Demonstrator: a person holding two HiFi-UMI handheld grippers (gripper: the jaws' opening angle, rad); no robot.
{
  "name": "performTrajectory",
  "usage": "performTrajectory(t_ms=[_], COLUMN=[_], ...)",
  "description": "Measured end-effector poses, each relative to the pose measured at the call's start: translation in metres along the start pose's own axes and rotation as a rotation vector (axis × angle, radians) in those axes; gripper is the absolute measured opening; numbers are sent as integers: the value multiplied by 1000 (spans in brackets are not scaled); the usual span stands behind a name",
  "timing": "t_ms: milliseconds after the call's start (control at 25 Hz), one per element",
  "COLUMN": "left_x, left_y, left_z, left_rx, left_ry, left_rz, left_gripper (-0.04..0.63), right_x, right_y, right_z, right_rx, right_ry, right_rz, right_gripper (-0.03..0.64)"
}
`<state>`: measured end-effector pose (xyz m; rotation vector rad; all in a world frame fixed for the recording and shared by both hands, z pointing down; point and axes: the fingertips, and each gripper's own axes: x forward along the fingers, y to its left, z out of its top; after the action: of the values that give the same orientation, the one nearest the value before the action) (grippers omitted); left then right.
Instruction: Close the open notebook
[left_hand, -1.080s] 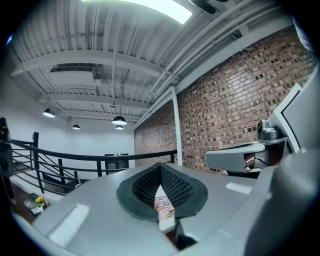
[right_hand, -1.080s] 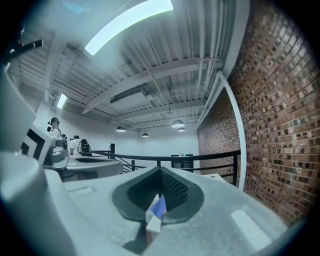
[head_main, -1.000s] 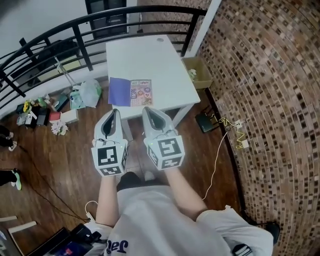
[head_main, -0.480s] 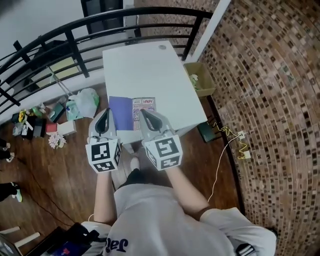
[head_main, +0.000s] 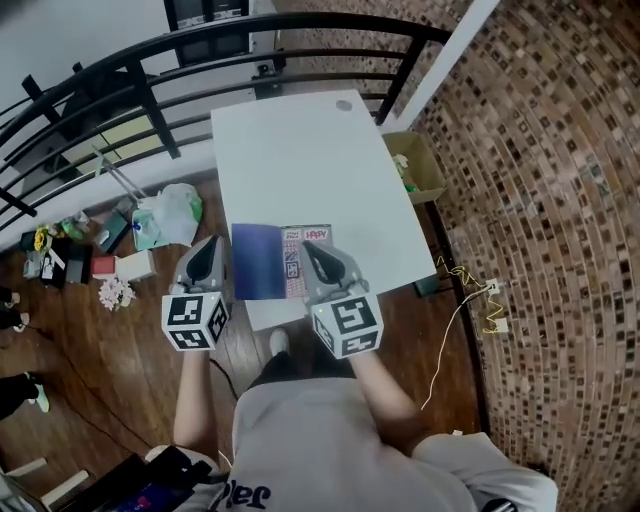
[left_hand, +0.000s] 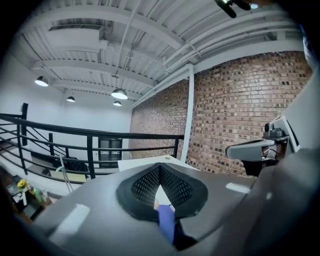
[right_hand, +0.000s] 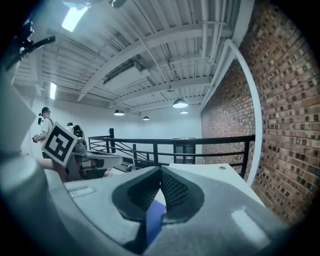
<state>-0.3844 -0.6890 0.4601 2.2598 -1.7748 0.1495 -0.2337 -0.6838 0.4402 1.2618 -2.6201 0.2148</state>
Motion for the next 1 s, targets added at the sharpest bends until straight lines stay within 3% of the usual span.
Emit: performTrajectory(t_ms=[160,320,400,480,560,760,920,1000], left_x=[17,32,41,50,56,60,64,66], left_y=[32,60,68,71,69,56,53,55], left_z=[-14,-51,-73,-95,-117,-178,-210,-219], left_rx=[23,-14,-43,-80,-111,-112,-227,-248], left_ry=[100,282,377,447,521,727,789,789], left_rz=[-64,-128,-160,-183,-218,-304,-329,-322], left_gripper=[17,22,121,144,208,361,362,288], right_x=[27,40,45,49,52,53,51,50], right_y=[-22,-40,-49,-57,-62,-66,-70,-72], right_z=[-5,-11,-17,-21,-25,-42,-53,-56], right_rx=[26,36,49,59,63,77,87,87], right_ry=[10,35,50,59,68,104,128,133], right_rz=[4,15,19,17,16,17,9,0], right_gripper=[-8,-8,-9,-9,-9,-8,-9,-9])
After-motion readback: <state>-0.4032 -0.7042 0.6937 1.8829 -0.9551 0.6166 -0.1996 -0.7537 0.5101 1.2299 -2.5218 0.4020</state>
